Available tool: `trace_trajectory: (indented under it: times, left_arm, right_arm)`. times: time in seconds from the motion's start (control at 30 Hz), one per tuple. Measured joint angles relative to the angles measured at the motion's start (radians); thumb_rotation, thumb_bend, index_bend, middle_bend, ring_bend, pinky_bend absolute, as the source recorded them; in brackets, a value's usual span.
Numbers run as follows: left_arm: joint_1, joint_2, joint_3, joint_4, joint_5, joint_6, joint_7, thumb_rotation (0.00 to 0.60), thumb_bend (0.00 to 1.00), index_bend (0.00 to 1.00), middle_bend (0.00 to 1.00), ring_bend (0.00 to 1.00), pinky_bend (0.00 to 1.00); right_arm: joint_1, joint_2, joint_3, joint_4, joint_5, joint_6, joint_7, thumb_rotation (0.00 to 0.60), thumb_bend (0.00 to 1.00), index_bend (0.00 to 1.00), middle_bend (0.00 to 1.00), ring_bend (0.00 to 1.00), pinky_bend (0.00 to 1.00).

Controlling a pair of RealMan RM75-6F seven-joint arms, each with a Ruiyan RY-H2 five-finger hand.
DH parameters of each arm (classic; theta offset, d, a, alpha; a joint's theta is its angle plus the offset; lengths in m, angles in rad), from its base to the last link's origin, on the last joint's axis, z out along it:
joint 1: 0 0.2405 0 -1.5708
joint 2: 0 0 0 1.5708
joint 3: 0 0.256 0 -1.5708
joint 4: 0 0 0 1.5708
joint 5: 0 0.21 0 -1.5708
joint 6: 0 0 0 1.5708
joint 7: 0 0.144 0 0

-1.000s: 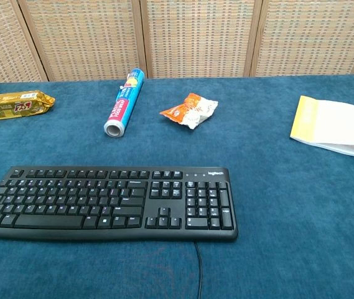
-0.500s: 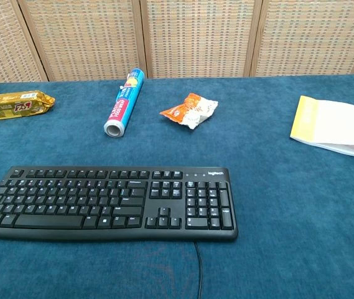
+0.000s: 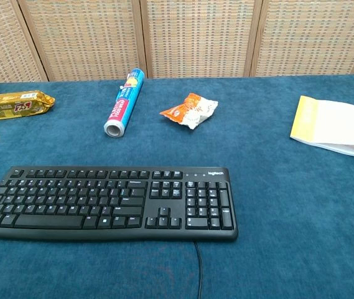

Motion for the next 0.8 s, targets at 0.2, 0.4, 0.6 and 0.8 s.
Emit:
trace_trajectory:
  times: [0.2, 0.4, 0.6, 0.8]
  left_arm:
    - [-0.179, 0.052, 0.026, -0.008, -0.267, -0.16, 0.053, 0.6, 0.91, 0.0, 0.64, 0.61, 0.37]
    - [-0.349, 0.041, 0.097, 0.01, -0.485, -0.19, 0.134, 0.6, 0.91, 0.0, 0.64, 0.61, 0.37]
    - [-0.446, -0.003, 0.155, 0.025, -0.603, -0.166, 0.182, 0.6, 0.91, 0.0, 0.64, 0.61, 0.37]
    - [-0.512, -0.046, 0.192, 0.038, -0.671, -0.152, 0.196, 0.6, 0.91, 0.0, 0.64, 0.61, 0.37]
  right_arm:
    - [0.001, 0.001, 0.001, 0.001, 0.003, -0.002, 0.004, 0.6, 0.05, 0.0, 0.0, 0.0, 0.0]
    - [0.001, 0.001, 0.001, 0.002, 0.003, -0.002, 0.006, 0.6, 0.05, 0.0, 0.0, 0.0, 0.0]
    - [0.001, 0.0, 0.002, 0.002, 0.002, -0.002, 0.007, 0.6, 0.05, 0.0, 0.0, 0.0, 0.0]
    - [0.001, 0.002, 0.003, 0.003, 0.003, 0.0, 0.012, 0.6, 0.05, 0.0, 0.0, 0.0, 0.0]
